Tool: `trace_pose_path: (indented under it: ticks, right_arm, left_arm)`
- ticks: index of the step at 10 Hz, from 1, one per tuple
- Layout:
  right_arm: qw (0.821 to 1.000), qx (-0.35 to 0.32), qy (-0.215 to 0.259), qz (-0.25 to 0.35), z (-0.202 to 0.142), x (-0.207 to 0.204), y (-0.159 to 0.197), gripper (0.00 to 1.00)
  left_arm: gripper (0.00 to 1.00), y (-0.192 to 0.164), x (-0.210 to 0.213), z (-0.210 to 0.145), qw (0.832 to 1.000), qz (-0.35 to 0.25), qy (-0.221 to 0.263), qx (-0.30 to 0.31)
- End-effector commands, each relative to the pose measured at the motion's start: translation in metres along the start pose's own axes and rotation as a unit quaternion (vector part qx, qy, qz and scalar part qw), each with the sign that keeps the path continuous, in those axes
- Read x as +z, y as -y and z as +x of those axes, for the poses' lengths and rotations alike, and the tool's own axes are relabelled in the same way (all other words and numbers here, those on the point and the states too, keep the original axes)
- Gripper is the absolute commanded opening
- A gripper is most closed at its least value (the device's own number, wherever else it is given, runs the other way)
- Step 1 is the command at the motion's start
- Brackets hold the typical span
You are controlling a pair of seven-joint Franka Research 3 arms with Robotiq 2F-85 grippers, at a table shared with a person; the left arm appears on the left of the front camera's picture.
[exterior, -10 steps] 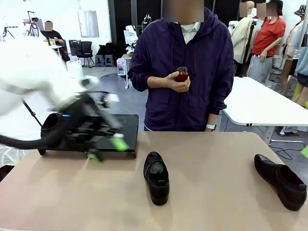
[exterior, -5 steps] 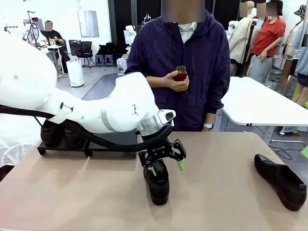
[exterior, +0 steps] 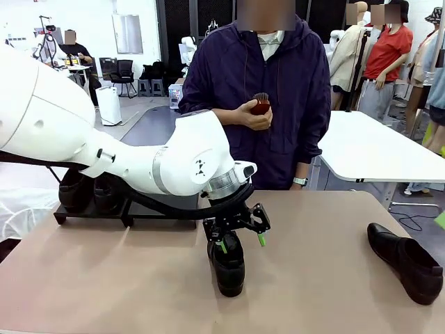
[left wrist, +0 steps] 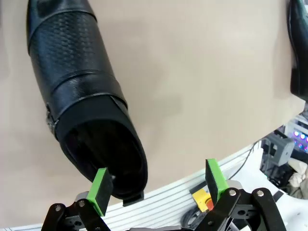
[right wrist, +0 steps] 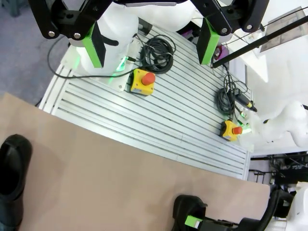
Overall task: Organize the shoes by placing them on the stand.
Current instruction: Place the Shoe from the middle of the table onto the Shoes Stand.
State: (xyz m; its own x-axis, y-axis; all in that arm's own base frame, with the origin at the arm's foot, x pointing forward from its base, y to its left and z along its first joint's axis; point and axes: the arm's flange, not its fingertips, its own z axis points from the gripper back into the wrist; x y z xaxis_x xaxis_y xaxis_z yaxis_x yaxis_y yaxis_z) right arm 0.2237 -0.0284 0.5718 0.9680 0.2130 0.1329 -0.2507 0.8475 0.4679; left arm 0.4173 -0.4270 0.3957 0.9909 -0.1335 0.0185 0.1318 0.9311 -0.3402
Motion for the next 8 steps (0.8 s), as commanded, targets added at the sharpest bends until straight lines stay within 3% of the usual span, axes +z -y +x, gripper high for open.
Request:
trace_pose_path:
  ticks: [1,4,8]
  right_arm:
    - [1.0,0.012,-0.002,0.007,0.001,0.003,0.0,1.0]
    - [1.0,0.012,-0.002,0.007,0.001,0.003,0.0,1.0]
    - [1.0,0.012,-0.002,0.007,0.001,0.003,0.0,1.0]
  left_arm:
    - [1.0,-0.007,0.007,-0.003,1.0,-0.008,-0.008,-0.006]
    - [1.0,0.003,-0.009,0.01,1.0,-0.001,0.001,0.009]
    - [1.0,0.014,-0.035,0.033,0.992,0.066,0.055,0.087]
